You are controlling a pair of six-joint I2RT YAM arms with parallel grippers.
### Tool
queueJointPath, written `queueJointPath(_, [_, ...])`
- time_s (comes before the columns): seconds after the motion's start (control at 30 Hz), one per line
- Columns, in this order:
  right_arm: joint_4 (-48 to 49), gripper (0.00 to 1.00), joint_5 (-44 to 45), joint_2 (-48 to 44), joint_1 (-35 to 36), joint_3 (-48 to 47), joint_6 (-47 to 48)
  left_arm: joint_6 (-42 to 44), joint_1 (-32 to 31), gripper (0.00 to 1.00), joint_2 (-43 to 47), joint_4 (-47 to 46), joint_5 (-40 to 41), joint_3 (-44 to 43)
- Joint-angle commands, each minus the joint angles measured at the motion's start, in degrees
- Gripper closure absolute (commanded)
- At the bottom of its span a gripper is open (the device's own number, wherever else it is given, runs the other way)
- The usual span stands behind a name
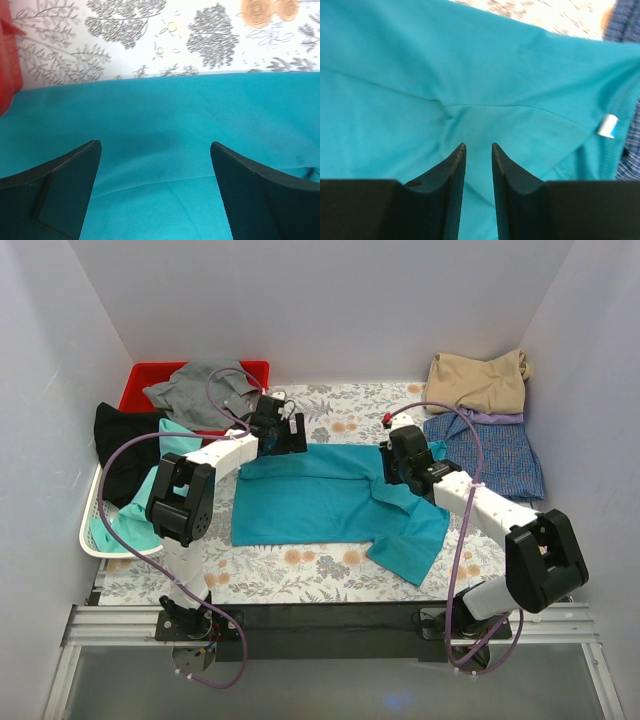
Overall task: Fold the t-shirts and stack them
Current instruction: Fold the tshirt
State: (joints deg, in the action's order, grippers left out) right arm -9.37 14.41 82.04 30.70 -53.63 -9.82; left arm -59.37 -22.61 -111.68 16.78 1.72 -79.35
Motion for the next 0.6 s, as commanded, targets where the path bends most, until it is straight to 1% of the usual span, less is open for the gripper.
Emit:
queueJointPath(0.0, [-1.8, 0.66, 4.2, 2.8, -3.3, -1.0, -0.1, 0.6, 0.2, 0.10, 2.3, 0.7, -3.5, -2.1])
queueJointPath(0.1, [-2.1, 0.67, 2.5, 5.4, -5.6, -1.6, 0.1, -0.2, 0.2, 0.10, 1.3, 1.7, -4.2, -1.4])
queueJointPath(0.13, [-3.9, 0.67, 2.0, 5.7, -6.4, -2.8, -0.1, -0.2, 0.2, 0.10, 1.3, 3.5, -4.4, -1.5])
queueJointPath(0.2, [-6.5, 0.67, 1.3, 3.8, -6.8, -2.5, 0.1, -0.4, 0.1, 0.10, 2.4, 5.3, -4.6, -0.3])
queueJointPath(0.27, [-8.5, 0.67, -0.9, 0.3, -7.1, -1.0, -0.3, -0.1, 0.1, 0.10, 6.1, 7.2, -5.1, 1.8])
queueJointPath(0.3, [-11.0, 0.67, -3.2, -0.9, -7.2, -0.7, -1.0, -0.3, 0.1, 0.10, 7.5, 8.1, -5.1, 4.4])
queueJointPath(0.4, [-16.9, 0.67, -7.4, -5.6, -7.2, 2.4, -5.2, -4.2, 0.0, 0.10, 12.4, 13.1, -2.4, 8.0])
queueJointPath(0.43, [-17.7, 0.67, -8.4, -6.9, -7.1, 3.7, -6.7, -7.2, 0.0, 0.10, 13.8, 15.6, -0.3, 10.6])
queueJointPath(0.47, [-18.4, 0.67, -9.0, -9.9, -7.1, 6.9, -10.8, -9.6, -0.1, 0.10, 16.9, 16.3, 0.7, 12.6])
queueJointPath(0.5, [-18.9, 0.67, -9.7, -11.7, -6.6, 8.9, -12.7, -11.4, -0.1, 0.10, 18.9, 16.7, 1.4, 14.7])
queueJointPath(0.53, [-18.9, 0.66, -10.0, -13.6, -6.4, 10.8, -15.3, -14.8, -0.2, 0.10, 20.7, 16.8, 1.0, 18.7])
queueJointPath(0.57, [-19.1, 0.66, -10.1, -17.3, -6.2, 14.9, -17.6, -16.2, -0.2, 0.10, 22.4, 17.0, 1.2, 20.4])
